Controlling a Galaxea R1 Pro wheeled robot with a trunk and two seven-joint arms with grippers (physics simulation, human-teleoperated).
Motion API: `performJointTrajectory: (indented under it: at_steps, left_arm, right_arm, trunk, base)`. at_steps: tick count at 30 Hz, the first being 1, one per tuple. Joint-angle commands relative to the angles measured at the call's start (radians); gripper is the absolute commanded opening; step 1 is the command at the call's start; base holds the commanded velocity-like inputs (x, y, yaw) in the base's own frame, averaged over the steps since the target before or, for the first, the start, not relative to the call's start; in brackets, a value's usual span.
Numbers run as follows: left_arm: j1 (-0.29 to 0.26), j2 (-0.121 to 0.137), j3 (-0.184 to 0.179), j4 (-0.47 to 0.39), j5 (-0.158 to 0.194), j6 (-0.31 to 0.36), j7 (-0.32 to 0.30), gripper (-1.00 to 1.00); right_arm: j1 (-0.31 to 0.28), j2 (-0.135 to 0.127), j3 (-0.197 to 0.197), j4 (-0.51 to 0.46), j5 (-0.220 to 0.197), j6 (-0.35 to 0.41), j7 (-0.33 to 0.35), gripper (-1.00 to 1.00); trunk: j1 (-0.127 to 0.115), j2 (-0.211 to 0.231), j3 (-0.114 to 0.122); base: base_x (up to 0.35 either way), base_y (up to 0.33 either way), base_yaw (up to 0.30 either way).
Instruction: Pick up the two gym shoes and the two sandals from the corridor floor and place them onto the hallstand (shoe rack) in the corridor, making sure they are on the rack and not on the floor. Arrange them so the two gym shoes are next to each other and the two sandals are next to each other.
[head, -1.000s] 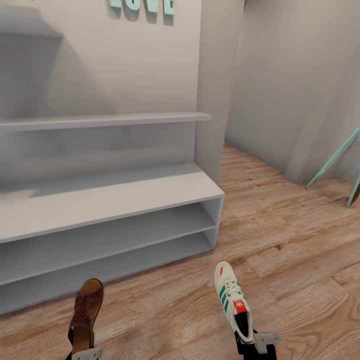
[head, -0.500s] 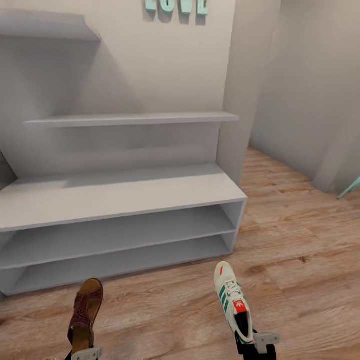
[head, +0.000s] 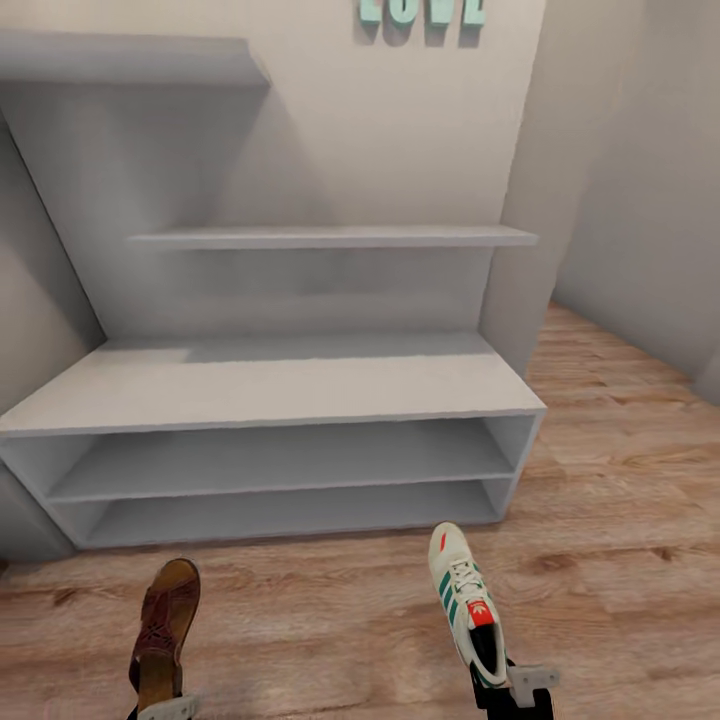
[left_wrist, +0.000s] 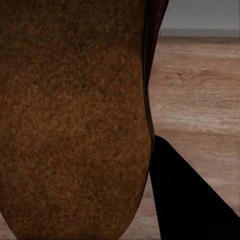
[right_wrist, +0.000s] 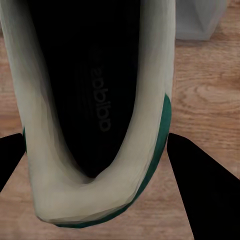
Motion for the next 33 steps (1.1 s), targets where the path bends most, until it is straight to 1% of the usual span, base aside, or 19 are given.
performJointTrajectory:
  at_steps: [1, 8, 11, 25, 33]
  left_arm:
    - [-0.001, 0.002, -0.002, 0.001, 0.005, -0.003, 0.002, -1.0]
    - [-0.001, 0.0, -0.006, 0.001, 0.005, -0.005, 0.002, -1.0]
    - [-0.001, 0.0, -0.006, 0.001, 0.005, -0.005, 0.001, -1.0]
    - [-0.001, 0.0, -0.005, 0.001, 0.005, -0.005, 0.001, -1.0]
    - [-0.001, 0.001, -0.004, 0.001, 0.005, -0.004, 0.001, -1.0]
  right_arm:
    - [0.0, -0.001, 0.006, 0.0, -0.001, -0.003, -0.001, -1.0]
    - [0.0, -0.001, 0.006, 0.0, -0.001, -0.003, 0.0, -1.0]
    - [0.0, -0.001, 0.005, 0.0, -0.001, -0.002, -0.001, -1.0]
    - [0.0, -0.009, 0.007, 0.001, 0.005, -0.001, 0.001, -1.0]
    - [0.0, -0.005, 0.006, -0.001, 0.002, -0.001, 0.001, -1.0]
  trunk:
    - [0.0, 0.0, -0.001]
    - [0.0, 0.0, -0.001]
    - [0.0, 0.0, -0.001]
    - [0.0, 0.0, -0.001]
    - [0.0, 0.0, -0.001]
  base:
    - [0.0, 0.0, 0.277]
    - [0.0, 0.0, 0.276]
    - [0.0, 0.0, 0.173]
    - [0.0, 0.0, 0.016]
    - [0.0, 0.035, 0.0]
